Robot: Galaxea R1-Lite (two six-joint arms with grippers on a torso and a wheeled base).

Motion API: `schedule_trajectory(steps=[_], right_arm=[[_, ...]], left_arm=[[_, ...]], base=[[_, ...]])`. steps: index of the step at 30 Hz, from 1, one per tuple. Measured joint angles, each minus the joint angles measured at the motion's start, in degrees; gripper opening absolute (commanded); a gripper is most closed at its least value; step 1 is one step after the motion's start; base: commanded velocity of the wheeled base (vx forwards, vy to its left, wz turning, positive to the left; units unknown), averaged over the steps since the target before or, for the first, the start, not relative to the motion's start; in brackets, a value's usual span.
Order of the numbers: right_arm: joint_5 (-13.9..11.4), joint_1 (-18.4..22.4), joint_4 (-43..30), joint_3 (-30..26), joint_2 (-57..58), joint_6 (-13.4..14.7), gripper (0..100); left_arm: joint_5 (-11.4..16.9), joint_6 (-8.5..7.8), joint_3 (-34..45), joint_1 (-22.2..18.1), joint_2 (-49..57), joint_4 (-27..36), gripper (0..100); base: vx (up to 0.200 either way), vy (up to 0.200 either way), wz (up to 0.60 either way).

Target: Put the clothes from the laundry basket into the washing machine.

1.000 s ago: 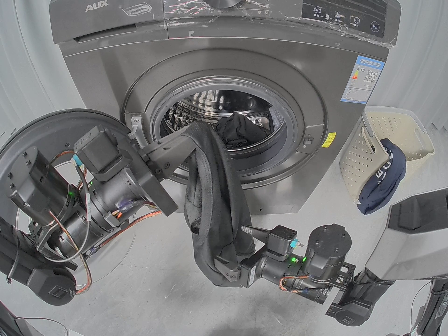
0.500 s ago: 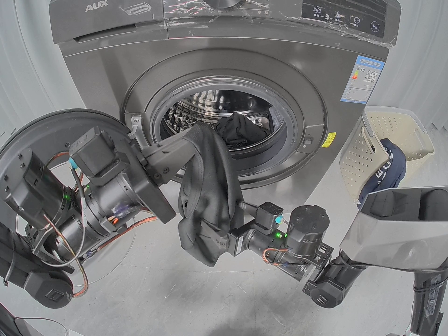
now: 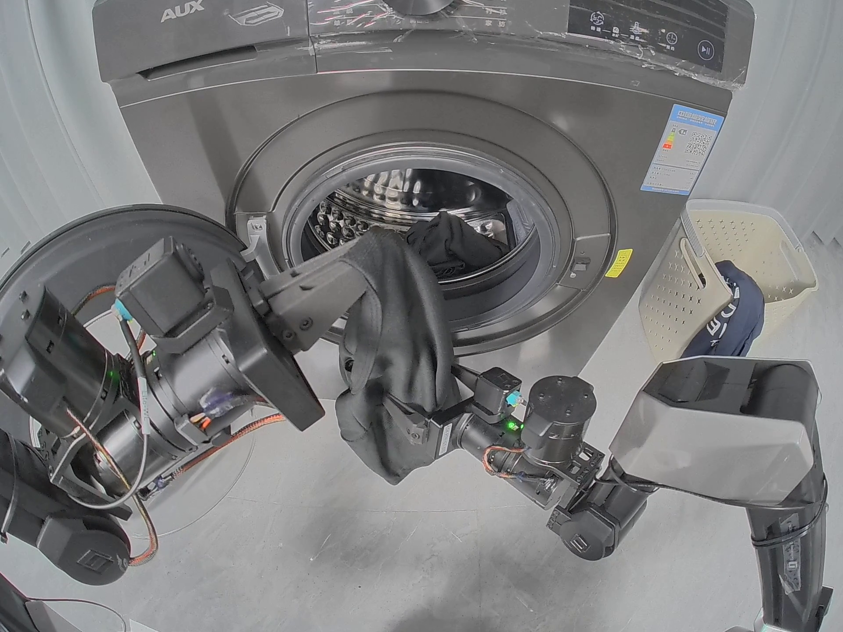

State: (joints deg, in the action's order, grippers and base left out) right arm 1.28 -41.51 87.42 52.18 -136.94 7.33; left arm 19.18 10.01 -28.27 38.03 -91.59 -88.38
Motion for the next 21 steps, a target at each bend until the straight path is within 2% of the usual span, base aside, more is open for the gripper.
schedule_trajectory(steps=[6, 7, 15, 21], right_arm=[[0.0, 0.3, 0.0, 2.4, -2.2, 0.0, 100], [0.0, 0.4, 0.0, 2.8, -2.4, 0.0, 0], [0.0, 0.6, 0.5, 3.3, -2.1, 0.1, 0], [-0.1, 1.0, 0.8, -3.0, 2.2, 0.0, 0]], left_arm=[[0.0, 0.09, -0.4, -0.1, 0.3, 0.0, 0], [0.0, 0.11, -0.5, -0.2, 0.3, 0.0, 0], [-0.4, 0.22, -0.5, -1.4, 0.0, 0.0, 0], [-0.8, 0.09, -0.5, -4.2, -1.4, 0.0, 0]], base=[[0.0, 0.0, 0.0], [0.0, 0.0, 0.0], [0.0, 0.0, 0.0], [0.0, 0.0, 0.0]])
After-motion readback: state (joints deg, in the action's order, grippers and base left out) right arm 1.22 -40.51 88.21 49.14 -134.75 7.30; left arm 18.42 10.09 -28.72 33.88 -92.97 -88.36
